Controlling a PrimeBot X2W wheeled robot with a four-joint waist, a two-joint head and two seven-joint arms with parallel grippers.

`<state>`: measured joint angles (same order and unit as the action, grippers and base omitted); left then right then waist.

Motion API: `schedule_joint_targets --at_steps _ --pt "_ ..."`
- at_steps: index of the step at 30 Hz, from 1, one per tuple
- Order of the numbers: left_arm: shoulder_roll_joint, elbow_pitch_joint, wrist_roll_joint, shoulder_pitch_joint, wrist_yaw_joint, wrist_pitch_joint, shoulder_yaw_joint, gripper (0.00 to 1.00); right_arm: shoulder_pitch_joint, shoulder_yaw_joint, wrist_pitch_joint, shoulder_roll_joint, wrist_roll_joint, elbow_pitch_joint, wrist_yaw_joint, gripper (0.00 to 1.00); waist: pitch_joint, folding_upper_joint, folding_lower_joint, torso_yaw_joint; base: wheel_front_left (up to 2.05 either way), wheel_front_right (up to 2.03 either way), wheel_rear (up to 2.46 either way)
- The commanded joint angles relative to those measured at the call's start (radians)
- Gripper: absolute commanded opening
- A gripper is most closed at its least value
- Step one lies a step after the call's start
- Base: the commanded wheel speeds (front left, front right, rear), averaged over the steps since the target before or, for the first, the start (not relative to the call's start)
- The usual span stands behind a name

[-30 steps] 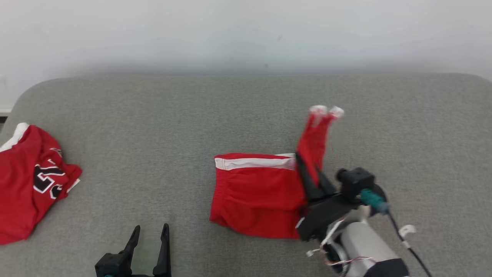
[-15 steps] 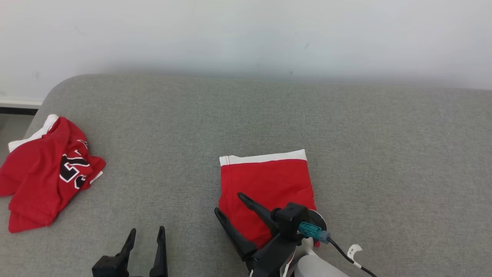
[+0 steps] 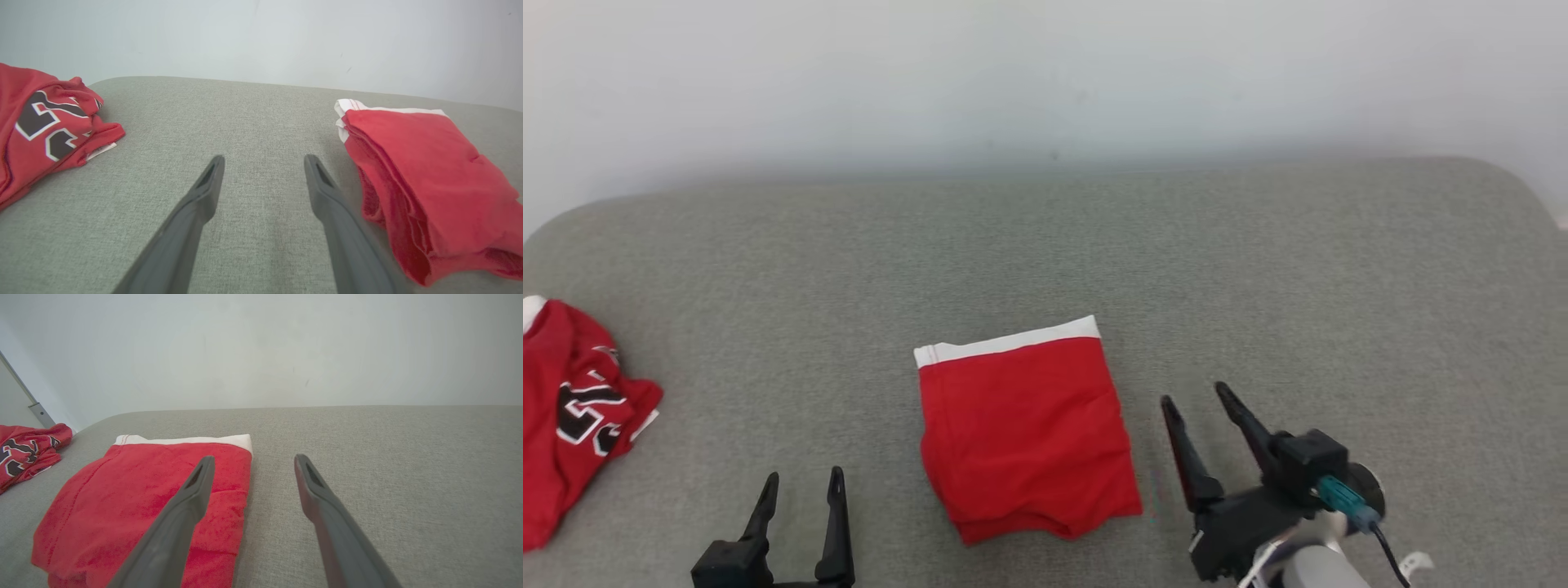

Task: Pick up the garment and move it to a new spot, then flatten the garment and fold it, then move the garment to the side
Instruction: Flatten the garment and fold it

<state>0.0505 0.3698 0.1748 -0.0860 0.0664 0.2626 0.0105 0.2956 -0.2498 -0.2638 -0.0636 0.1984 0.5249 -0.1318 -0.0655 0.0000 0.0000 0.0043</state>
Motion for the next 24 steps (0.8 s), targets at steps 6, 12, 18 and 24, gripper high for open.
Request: schedule_joint_targets --at_steps 6,12,18,24 --pt "0.0 -0.017 -0.044 0.024 -0.007 0.003 -0.017 1.0 -0.084 0.137 -0.001 0.012 -0.077 -0.046 0.002 1.0 -0.001 0.0 0.0 -0.061 0.0 0.0 0.0" --pt "0.0 -0.034 -0.064 0.039 -0.008 0.003 -0.031 1.0 -0.128 0.223 -0.001 0.014 -0.056 -0.081 0.002 1.0 0.012 0.0 0.0 -0.07 0.0 0.0 0.0" --pt "0.0 -0.043 -0.075 0.063 -0.005 0.003 -0.051 1.0 -0.149 0.24 -0.001 0.014 -0.044 -0.09 0.002 1.0 0.028 0.0 0.0 -0.07 0.0 0.0 0.0" --pt "0.0 -0.052 -0.083 0.081 -0.006 0.003 -0.066 1.0 -0.159 0.25 -0.001 0.014 -0.052 -0.091 0.002 1.0 0.043 0.0 0.0 -0.063 0.0 0.0 0.0"
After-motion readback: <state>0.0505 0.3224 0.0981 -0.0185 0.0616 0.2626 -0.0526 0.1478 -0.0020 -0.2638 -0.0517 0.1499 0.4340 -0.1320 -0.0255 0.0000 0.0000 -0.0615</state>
